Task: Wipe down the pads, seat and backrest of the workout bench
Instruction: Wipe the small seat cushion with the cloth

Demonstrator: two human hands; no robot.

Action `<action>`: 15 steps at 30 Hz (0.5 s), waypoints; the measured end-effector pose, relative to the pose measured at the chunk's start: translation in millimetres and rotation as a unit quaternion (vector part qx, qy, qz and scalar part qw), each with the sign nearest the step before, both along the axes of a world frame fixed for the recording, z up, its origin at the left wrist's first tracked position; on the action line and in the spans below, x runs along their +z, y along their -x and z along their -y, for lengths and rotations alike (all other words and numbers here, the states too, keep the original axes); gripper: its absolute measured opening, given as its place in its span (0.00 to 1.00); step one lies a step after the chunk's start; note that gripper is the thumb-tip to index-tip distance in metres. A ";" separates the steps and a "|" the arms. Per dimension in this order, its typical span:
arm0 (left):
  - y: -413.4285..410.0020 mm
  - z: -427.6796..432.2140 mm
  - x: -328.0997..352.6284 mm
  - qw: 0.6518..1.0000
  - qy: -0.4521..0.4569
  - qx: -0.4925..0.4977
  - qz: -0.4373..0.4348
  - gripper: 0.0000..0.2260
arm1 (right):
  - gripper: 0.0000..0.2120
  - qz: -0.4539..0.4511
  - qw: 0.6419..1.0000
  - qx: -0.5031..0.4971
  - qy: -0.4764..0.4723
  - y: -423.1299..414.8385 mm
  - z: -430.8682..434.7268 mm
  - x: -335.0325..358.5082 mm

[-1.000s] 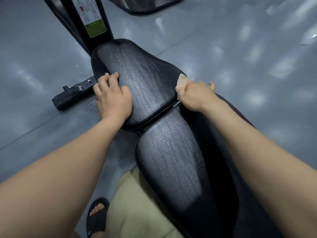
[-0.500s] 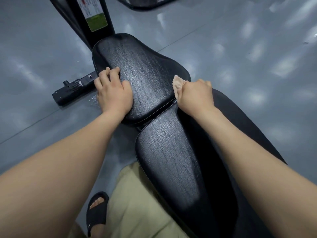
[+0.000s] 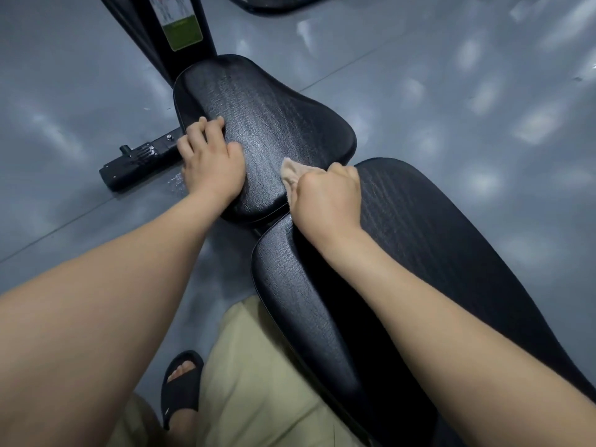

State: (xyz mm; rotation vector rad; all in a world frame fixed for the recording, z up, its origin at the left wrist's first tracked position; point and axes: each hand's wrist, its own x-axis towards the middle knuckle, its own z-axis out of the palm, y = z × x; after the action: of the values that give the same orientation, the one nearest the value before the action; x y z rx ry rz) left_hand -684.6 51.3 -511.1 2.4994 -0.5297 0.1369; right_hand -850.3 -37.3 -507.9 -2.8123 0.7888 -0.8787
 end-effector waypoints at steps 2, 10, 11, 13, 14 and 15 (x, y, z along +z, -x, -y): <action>-1.5 -1.6 0.3 1.000 -0.005 -0.014 0.002 0.24 | 0.08 -0.030 0.999 0.004 0.008 1.9 -9.8 -3.1; 1.9 -5.3 -2.0 0.999 -0.010 -0.030 0.004 0.23 | 0.08 -0.062 0.995 0.066 0.032 -12.7 16.5 -2.2; 2.1 -5.0 -2.2 0.999 -0.008 -0.032 0.007 0.23 | 0.14 -0.100 0.991 0.087 0.025 -13.5 18.9 -10.1; 2.1 -5.4 -2.9 0.999 -0.002 -0.032 0.010 0.23 | 0.23 -0.149 0.983 0.111 0.006 -13.4 26.3 -17.8; 2.1 -5.8 -3.3 0.999 0.002 -0.031 0.011 0.23 | 0.25 -0.165 0.979 0.122 -0.012 -14.3 31.7 -16.3; 2.1 -6.5 -3.6 0.999 0.006 -0.031 0.011 0.23 | 0.27 -0.180 0.974 0.131 -0.031 -17.6 37.9 -12.8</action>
State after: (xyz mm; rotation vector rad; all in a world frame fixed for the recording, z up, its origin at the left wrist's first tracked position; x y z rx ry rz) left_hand -686.7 57.9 -514.6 2.4705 -0.6123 0.1427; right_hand -832.7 -75.2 -520.7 -2.9633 0.4484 -0.3041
